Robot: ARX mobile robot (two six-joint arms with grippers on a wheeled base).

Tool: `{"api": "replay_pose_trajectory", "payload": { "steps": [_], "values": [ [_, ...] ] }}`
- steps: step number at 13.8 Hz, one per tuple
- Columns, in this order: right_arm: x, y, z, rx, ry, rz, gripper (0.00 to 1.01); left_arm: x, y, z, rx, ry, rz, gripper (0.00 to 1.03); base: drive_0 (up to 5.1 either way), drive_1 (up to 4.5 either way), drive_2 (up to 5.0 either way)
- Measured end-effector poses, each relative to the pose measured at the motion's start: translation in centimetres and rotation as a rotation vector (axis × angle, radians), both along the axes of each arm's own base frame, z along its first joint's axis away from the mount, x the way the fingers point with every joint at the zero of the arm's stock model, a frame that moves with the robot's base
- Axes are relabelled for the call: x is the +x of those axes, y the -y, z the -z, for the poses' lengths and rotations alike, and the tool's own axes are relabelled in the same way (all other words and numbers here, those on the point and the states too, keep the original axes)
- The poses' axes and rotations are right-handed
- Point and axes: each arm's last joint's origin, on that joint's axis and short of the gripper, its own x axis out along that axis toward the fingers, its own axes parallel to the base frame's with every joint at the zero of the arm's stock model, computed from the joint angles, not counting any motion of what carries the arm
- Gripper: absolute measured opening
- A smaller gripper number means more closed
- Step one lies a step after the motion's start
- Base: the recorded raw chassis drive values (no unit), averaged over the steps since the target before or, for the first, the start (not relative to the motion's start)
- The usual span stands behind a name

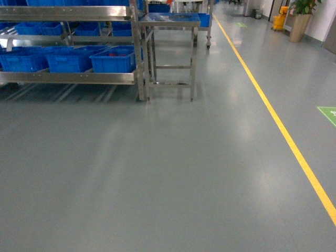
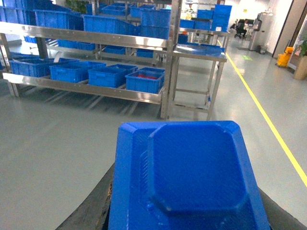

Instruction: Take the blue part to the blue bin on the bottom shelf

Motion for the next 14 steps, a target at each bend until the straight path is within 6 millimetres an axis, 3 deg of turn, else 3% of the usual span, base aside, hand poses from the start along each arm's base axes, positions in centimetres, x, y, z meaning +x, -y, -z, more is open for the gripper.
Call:
{"api": "replay_pose_trajectory", "payload": {
  "steps": [14],
  "values": [
    [0.0,0.0,-0.01,0.0,0.001,0.0,0.98,0.02,0.01,-0.01,0.0,0.0,0.002,0.43,0.0,4.0,-4.1]
  ]
}}
